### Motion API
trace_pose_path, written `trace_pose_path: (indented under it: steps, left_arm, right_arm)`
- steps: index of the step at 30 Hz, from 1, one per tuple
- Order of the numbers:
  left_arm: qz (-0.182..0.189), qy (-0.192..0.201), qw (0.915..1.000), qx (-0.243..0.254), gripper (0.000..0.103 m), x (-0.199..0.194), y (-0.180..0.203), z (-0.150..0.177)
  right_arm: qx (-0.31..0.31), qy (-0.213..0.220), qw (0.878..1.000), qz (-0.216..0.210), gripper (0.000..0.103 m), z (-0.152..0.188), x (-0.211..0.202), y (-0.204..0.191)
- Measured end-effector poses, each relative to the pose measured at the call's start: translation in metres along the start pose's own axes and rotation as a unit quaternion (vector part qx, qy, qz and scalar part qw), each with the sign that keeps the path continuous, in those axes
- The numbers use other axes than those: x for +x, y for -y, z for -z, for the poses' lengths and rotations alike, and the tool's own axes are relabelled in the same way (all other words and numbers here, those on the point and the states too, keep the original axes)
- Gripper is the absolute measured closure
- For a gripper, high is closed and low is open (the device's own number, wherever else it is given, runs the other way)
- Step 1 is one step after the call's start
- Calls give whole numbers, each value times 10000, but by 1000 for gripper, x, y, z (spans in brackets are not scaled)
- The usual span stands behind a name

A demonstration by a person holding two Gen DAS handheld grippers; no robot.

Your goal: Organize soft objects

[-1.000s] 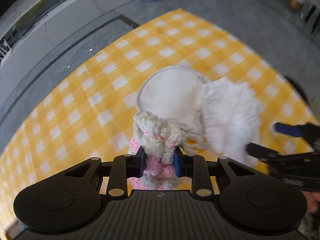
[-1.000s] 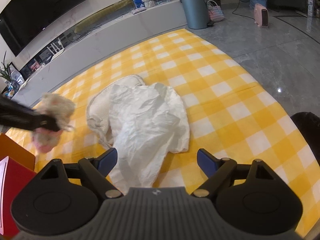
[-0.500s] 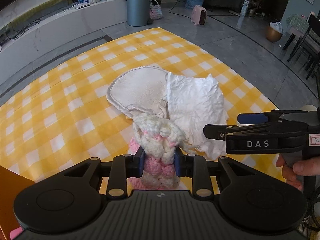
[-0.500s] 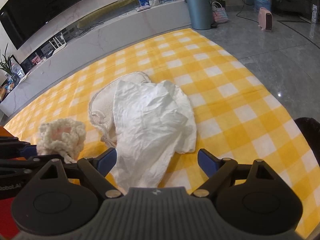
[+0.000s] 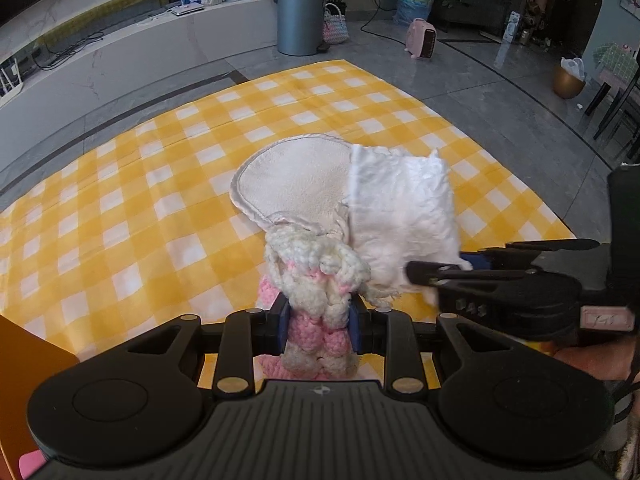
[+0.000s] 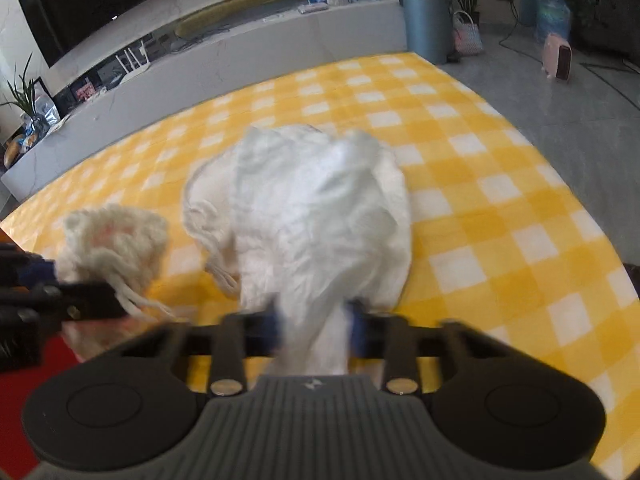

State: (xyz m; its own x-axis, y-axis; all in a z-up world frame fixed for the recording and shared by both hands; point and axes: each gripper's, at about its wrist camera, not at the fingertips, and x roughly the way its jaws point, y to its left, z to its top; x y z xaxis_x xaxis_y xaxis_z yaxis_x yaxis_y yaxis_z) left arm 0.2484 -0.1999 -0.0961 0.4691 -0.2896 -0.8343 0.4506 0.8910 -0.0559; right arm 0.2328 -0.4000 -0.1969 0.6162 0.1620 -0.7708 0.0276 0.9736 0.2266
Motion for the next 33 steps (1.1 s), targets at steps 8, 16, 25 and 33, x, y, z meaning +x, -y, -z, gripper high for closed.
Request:
trace_pose_path:
  steps: [8,16,25,33]
  left_arm:
    - [-63,157,9998,-61,71,-4,1,1]
    - [26,41,9998,170,71,-1,5,1]
    - [78,23,9998,161,71,-1,4,1]
    - [31,-40,9998,173,71,1,4,0]
  right_arm:
    - [-204,750,9959,472,89,11,-90,23]
    - [-2120,-442,9752,463,63,42,-79,-11]
    - [-2152,-746,9662,1208,7,32,-28,-10]
    - [-3392,314,9363,853,3,25,-50,-20]
